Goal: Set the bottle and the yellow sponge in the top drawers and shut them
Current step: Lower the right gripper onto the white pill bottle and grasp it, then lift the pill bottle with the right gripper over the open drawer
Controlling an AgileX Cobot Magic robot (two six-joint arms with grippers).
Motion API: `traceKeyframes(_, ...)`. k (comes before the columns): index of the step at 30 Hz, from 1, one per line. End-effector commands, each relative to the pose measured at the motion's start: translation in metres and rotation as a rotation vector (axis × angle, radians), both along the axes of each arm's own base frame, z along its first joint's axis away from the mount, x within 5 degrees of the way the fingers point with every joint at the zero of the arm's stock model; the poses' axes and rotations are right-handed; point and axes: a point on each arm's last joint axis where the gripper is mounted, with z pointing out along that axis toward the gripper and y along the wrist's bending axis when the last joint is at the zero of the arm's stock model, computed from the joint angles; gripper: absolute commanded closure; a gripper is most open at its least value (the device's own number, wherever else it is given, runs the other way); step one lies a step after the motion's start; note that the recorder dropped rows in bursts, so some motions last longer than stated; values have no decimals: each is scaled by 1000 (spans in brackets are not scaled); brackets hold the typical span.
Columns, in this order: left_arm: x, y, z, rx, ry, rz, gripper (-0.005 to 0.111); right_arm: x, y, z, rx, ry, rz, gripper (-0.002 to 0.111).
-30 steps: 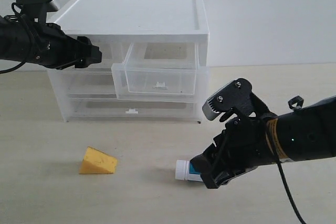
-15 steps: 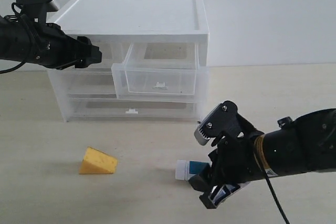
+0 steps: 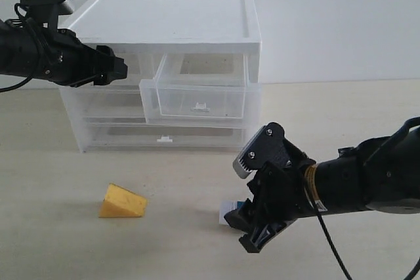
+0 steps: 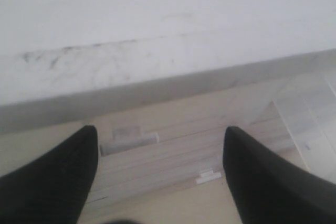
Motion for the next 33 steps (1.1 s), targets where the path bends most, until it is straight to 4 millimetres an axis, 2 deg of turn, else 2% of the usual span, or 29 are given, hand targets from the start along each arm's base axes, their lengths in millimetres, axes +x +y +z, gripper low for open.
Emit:
traceKeyframes(1,3,3,8,14,-46,31,43,1,-2,-12,-56,20,-3,48)
traceKeyframes(6,3,3,8,14,-46,31,43,1,-4,-17,-77,35,-7,48)
traceKeyframes(8,3,3,8,13,-44,27,43,1,-5,-18,-86,36,-12,52)
traceKeyframes(13,3,3,8,13,-44,27,43,2,-6,-19,-107,40,-23,81)
traceKeyframes(19,3,3,8,13,-44,27,43,2,-6,-19,-107,40,-23,106)
traceKeyframes(27,3,3,8,14,-46,31,43,-7,-4,-5,-78,78,25,108)
traceKeyframes(29,3,4,8,16,-49,34,43,-11,-2,5,-44,94,57,108)
traceKeyframes(33,3,4,8,16,-50,36,43,-18,0,38,57,69,60,108)
